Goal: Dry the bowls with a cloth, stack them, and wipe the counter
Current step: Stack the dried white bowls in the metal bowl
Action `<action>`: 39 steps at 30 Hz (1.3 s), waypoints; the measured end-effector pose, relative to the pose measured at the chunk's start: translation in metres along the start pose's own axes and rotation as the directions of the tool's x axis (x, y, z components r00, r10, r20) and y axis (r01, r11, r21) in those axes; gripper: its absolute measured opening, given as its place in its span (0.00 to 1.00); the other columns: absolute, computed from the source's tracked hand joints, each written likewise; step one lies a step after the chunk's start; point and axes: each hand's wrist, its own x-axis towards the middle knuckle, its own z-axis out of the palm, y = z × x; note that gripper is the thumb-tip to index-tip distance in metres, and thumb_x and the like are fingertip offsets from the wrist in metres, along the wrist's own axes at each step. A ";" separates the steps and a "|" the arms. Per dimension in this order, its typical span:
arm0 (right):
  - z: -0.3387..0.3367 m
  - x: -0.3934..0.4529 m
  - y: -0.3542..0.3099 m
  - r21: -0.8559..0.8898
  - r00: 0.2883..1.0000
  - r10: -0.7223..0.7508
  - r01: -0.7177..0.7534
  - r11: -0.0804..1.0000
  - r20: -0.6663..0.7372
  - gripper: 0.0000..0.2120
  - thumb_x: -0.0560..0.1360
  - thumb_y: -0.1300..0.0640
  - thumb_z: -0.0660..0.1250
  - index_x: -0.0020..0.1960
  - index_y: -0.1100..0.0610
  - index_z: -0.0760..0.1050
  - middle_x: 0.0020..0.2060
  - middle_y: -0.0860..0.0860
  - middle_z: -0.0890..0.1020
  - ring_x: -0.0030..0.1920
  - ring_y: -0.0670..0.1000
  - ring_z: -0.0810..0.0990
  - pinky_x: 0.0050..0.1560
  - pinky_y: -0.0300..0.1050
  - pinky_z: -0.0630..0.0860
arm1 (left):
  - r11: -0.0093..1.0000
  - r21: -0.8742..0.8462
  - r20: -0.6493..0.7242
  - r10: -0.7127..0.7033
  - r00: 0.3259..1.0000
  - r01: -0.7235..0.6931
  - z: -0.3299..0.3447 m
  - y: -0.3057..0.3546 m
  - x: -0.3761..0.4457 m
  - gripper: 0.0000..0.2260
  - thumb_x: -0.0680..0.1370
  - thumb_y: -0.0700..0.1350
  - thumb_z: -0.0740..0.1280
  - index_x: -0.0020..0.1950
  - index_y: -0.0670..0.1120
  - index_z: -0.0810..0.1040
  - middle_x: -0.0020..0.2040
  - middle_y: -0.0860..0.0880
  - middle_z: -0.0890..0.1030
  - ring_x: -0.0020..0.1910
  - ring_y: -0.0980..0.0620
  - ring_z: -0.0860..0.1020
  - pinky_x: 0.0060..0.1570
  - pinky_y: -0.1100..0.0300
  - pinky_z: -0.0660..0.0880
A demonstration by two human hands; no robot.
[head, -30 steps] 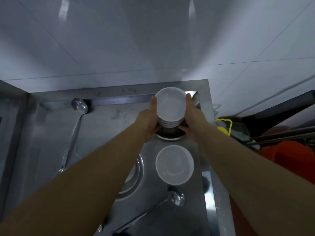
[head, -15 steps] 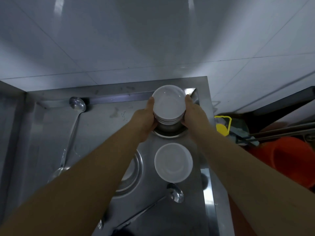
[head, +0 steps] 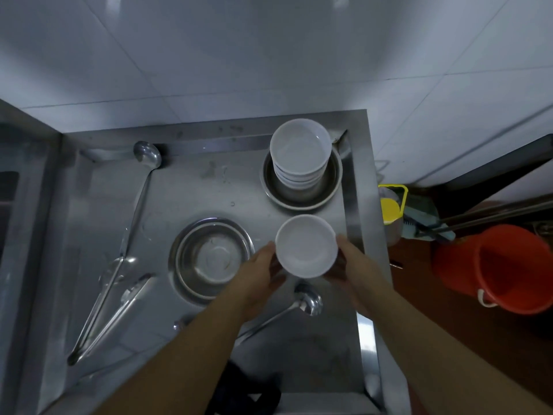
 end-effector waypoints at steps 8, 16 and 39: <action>0.005 -0.006 0.007 0.162 0.999 0.010 -0.017 0.987 0.040 0.19 0.84 0.48 0.65 0.67 0.62 0.78 0.60 0.62 0.85 0.61 0.61 0.84 0.69 0.62 0.78 | 0.992 0.022 -0.079 0.125 0.989 -0.123 0.012 -0.015 -0.006 0.16 0.86 0.55 0.62 0.66 0.47 0.81 0.57 0.46 0.88 0.58 0.49 0.86 0.50 0.59 0.84; 0.009 -0.030 -0.014 0.092 0.995 -0.093 0.089 0.992 0.044 0.20 0.80 0.41 0.69 0.63 0.55 0.81 0.56 0.59 0.87 0.57 0.60 0.87 0.63 0.63 0.81 | 0.958 0.099 -0.079 0.277 0.958 -0.269 0.017 0.007 -0.034 0.15 0.85 0.57 0.65 0.61 0.49 0.83 0.53 0.50 0.89 0.54 0.54 0.87 0.48 0.62 0.84; 0.087 0.007 -0.195 -0.247 0.925 -0.371 0.341 0.907 -0.083 0.21 0.80 0.32 0.61 0.44 0.49 0.76 0.49 0.51 0.82 0.47 0.53 0.83 0.58 0.59 0.84 | 0.941 0.121 -0.083 0.328 0.941 -0.318 0.078 0.195 0.007 0.22 0.85 0.59 0.64 0.67 0.43 0.79 0.57 0.46 0.85 0.53 0.51 0.84 0.61 0.52 0.83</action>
